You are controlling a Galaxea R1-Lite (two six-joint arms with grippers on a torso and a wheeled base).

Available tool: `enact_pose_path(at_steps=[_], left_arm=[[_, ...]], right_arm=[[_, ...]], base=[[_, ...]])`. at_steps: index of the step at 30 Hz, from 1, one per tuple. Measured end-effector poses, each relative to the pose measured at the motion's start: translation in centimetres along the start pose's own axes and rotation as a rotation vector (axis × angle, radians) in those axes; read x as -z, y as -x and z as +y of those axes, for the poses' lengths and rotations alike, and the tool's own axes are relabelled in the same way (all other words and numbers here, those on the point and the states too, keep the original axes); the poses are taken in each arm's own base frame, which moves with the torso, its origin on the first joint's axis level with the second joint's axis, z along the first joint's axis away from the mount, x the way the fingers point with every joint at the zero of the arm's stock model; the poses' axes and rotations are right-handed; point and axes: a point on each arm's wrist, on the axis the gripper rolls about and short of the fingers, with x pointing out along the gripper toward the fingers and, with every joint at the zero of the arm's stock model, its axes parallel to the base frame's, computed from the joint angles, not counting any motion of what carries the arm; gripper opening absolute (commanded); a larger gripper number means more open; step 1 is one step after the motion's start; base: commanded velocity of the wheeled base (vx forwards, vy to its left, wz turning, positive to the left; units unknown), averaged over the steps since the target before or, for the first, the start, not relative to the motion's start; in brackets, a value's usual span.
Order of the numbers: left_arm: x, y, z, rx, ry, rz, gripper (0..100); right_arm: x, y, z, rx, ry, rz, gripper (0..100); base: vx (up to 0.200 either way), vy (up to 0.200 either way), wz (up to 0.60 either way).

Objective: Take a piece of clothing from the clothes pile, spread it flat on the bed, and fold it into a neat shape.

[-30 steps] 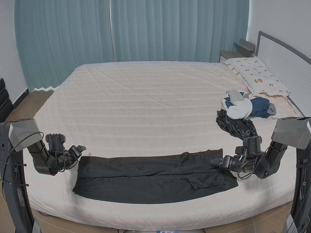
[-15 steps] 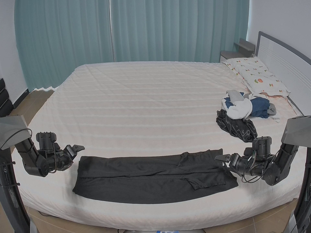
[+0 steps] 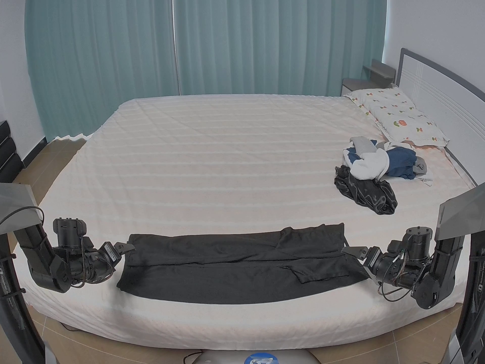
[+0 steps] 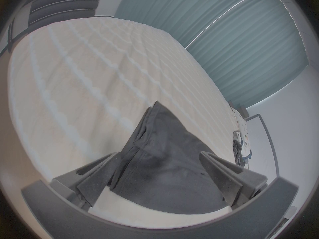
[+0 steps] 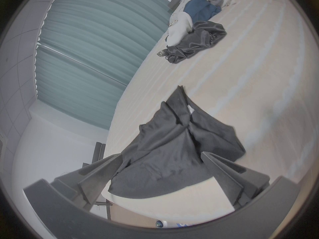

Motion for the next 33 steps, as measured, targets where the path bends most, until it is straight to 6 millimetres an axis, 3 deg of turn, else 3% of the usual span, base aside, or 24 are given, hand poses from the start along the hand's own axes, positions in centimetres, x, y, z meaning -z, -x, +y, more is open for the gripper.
enact_pose_path(at_steps=[7,18,19,33], left_arm=[[1.1,0.3,0.5,-0.056,-0.002,-0.013,100],[3.0,-1.2,0.8,-0.175,-0.067,-0.008,100],[3.1,-1.4,0.8,-0.184,-0.075,-0.008,0],[4.3,-1.2,1.9,-0.321,-0.104,-0.020,0]], right_arm=[[0.7,-0.2,-0.9,0.023,-0.016,0.018,100],[1.1,-0.5,-1.6,0.042,-0.025,0.033,100],[1.1,-0.4,-1.6,0.044,-0.026,0.033,100],[1.0,-0.4,-1.8,0.048,-0.029,0.029,100]], base=[[0.000,0.000,0.00],[0.000,0.000,0.00],[0.000,0.000,0.00],[0.000,0.000,0.00]])
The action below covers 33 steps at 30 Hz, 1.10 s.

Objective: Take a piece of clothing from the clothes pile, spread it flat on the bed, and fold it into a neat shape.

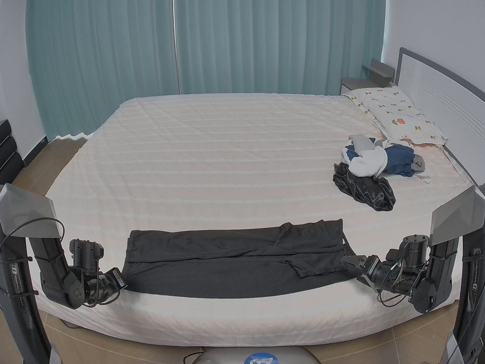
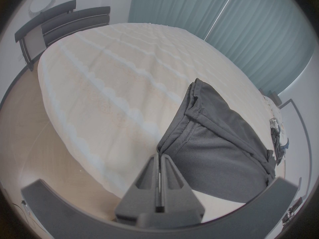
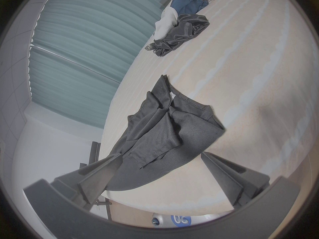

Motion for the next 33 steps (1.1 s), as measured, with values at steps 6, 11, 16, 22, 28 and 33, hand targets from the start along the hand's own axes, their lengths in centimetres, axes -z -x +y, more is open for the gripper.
enact_pose_path(at_steps=[6,11,16,22,28,33], left_arm=[[0.3,0.1,0.3,-0.042,-0.021,-0.007,0],[0.4,0.1,0.4,-0.046,-0.023,-0.003,100],[0.6,0.3,0.6,-0.055,-0.029,0.008,100],[0.3,0.4,0.5,-0.048,-0.021,-0.006,100],[-1.8,1.1,0.1,0.004,0.016,-0.073,100],[-3.2,1.9,-0.6,0.087,0.023,-0.054,100]], right_arm=[[0.0,0.0,0.0,0.000,0.000,0.000,100],[0.0,0.0,0.0,0.000,0.000,0.000,100],[0.0,0.0,0.0,0.001,0.000,0.000,100],[0.0,0.0,0.0,-0.001,0.000,0.000,100],[0.0,0.1,0.1,-0.002,0.001,-0.001,100],[0.0,0.0,0.1,-0.003,0.001,-0.001,100]], base=[[0.000,0.000,0.00],[0.000,0.000,0.00],[0.000,0.000,0.00],[0.000,0.000,0.00],[0.000,0.000,0.00],[0.000,0.000,0.00]])
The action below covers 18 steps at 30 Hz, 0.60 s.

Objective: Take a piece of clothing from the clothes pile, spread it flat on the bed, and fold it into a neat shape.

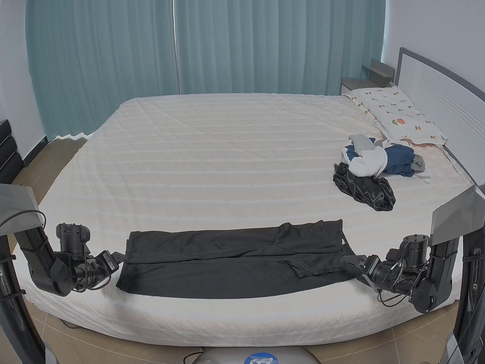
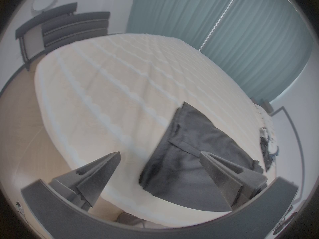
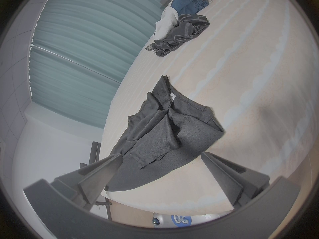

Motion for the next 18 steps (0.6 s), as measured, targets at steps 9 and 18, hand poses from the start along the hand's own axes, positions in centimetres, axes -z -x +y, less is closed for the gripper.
enact_pose_path(at_steps=[9,18], left_arm=[[-3.5,-1.1,-2.6,0.214,-0.084,0.089,100],[-5.8,-5.6,-3.3,0.297,-0.281,0.098,100]], right_arm=[[0.1,-0.1,-0.1,0.002,-0.002,0.005,100],[0.3,-0.2,-0.2,0.007,0.001,0.013,100]], base=[[0.000,0.000,0.00],[0.000,0.000,0.00]])
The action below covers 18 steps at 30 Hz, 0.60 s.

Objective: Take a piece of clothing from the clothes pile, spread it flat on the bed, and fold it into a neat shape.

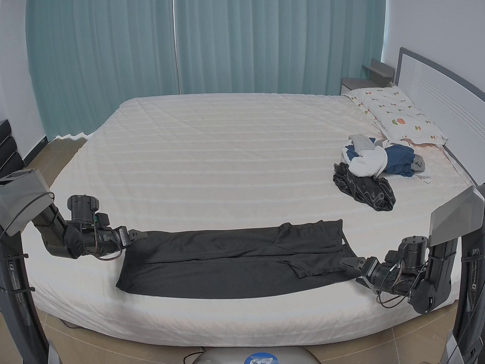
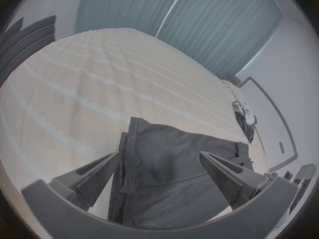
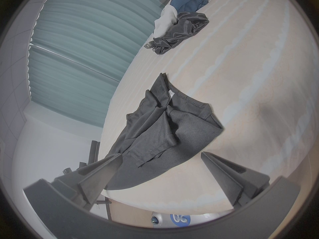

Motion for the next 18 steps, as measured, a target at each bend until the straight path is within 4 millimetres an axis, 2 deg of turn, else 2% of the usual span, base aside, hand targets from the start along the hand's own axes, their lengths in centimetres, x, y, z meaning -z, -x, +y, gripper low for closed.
enact_pose_path(at_steps=[4,9,18], left_arm=[[0.5,-1.1,1.4,-0.006,-0.027,0.061,100],[1.2,-1.4,2.5,0.003,-0.029,0.096,100],[1.8,-1.0,2.6,0.051,-0.015,0.124,100]], right_arm=[[0.1,0.0,0.0,0.002,0.000,0.004,100],[0.1,0.0,0.0,-0.008,0.006,-0.005,100],[0.4,0.0,-0.3,0.003,0.003,0.007,100]], base=[[0.000,0.000,0.00],[0.000,0.000,0.00],[0.000,0.000,0.00]])
